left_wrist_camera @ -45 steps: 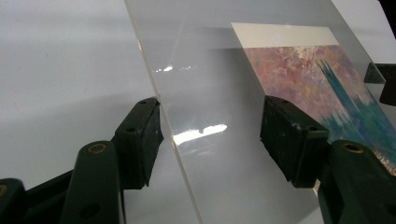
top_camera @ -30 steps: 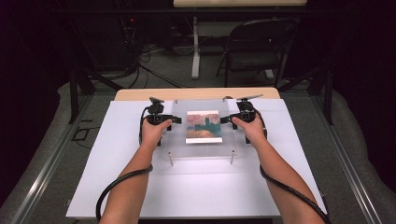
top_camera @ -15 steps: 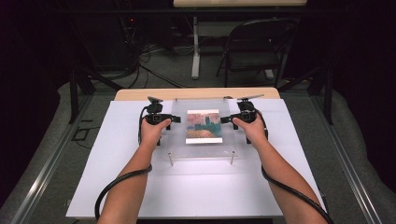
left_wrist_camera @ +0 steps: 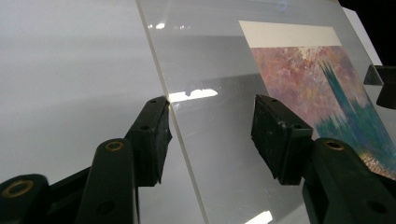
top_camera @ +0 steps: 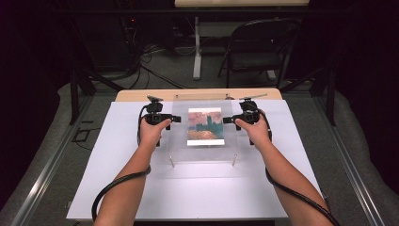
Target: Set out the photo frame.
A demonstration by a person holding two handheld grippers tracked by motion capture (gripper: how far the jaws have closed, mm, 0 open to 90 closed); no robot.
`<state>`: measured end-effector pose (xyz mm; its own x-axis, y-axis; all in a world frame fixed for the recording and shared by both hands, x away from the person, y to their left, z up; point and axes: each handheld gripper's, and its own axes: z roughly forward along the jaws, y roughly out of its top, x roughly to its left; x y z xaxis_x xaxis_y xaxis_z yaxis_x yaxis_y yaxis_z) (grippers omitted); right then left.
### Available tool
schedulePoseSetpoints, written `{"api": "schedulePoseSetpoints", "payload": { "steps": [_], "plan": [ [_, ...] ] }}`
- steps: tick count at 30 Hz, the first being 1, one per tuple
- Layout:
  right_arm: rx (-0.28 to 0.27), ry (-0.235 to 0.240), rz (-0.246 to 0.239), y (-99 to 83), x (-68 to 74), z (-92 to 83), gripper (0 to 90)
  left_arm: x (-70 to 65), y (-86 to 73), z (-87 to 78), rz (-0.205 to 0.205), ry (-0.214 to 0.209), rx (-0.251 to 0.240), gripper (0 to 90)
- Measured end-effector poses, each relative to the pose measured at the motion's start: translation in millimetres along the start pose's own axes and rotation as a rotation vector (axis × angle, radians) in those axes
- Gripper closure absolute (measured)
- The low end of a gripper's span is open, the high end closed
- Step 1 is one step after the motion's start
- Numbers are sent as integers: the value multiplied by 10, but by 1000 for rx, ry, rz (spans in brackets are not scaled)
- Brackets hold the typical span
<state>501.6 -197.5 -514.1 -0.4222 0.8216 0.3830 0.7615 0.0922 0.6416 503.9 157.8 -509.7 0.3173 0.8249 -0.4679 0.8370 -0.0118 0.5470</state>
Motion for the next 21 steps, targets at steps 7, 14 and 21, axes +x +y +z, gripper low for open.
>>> {"api": "schedulePoseSetpoints", "payload": {
  "steps": [7, 14, 21],
  "plan": [
    [-19, -9, -48, 5, 82, -152, 415, -76, 3, -119, 36, 7, -14, 503],
    [-31, -15, -83, -4, 146, -251, 428, -141, -20, -227, 53, 3, -39, 524],
    [-38, -29, -128, 2, 230, -364, 442, -214, -26, -353, 83, 10, -47, 547]
  ]
}}
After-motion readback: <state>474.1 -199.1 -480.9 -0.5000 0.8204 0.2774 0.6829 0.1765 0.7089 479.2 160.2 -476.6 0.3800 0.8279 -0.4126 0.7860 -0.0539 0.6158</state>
